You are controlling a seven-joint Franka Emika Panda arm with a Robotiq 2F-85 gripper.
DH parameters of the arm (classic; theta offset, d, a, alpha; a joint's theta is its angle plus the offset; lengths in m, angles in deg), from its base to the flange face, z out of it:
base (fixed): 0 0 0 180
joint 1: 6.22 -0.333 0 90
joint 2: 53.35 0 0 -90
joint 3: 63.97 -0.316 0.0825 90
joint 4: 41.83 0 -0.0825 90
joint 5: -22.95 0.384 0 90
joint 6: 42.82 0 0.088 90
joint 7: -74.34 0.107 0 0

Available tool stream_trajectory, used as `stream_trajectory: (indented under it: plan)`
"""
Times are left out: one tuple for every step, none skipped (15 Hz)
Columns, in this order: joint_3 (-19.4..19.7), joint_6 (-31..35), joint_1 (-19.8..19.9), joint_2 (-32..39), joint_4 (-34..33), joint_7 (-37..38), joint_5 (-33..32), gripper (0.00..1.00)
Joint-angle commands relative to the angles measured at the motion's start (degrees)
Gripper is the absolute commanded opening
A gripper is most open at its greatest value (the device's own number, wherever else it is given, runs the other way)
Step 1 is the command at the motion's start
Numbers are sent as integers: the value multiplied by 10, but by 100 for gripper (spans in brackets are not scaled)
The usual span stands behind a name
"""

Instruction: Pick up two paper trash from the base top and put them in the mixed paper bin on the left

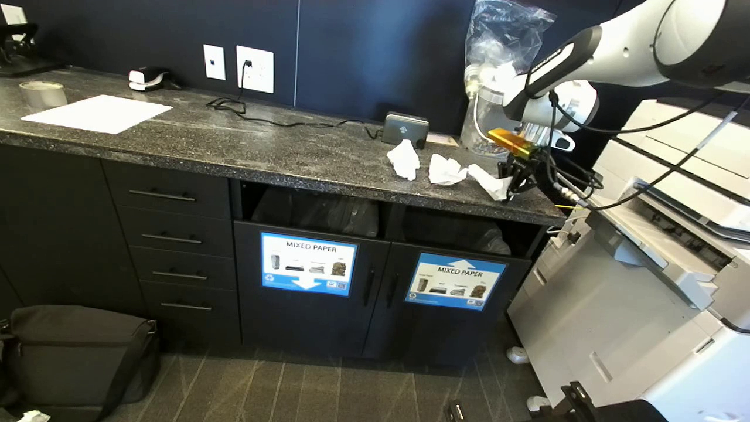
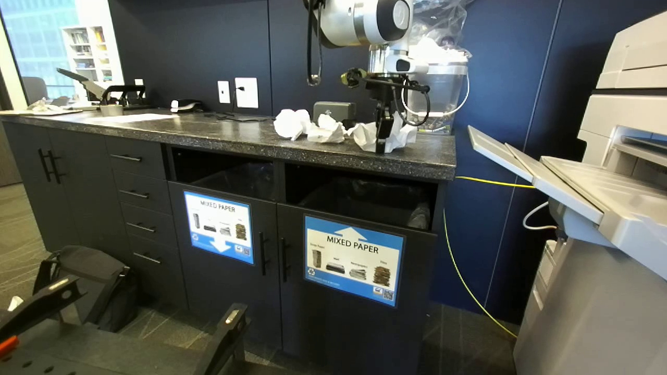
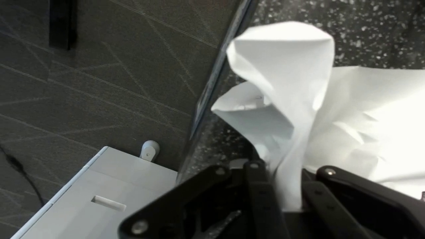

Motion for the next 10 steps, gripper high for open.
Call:
stream_trajectory:
  plan:
    - [15, 36, -18, -91, 138, -15, -28, 7]
    - [16, 43, -22, -108, 165, -15, -36, 7]
    - [18, 53, -27, -125, 194, -14, -45, 6]
    - [19, 64, -33, -142, 223, -15, -54, 6]
    - [18, 76, -39, -159, 250, -18, -67, 7]
    - [16, 90, -44, -176, 281, -23, -78, 6]
    - [12, 105, -50, -193, 310, -30, -88, 6]
    - [9, 125, -57, -209, 341, -38, -98, 6]
    - [7, 144, -66, -225, 371, -43, -111, 6]
    - [4, 165, -74, -242, 403, -49, -121, 5]
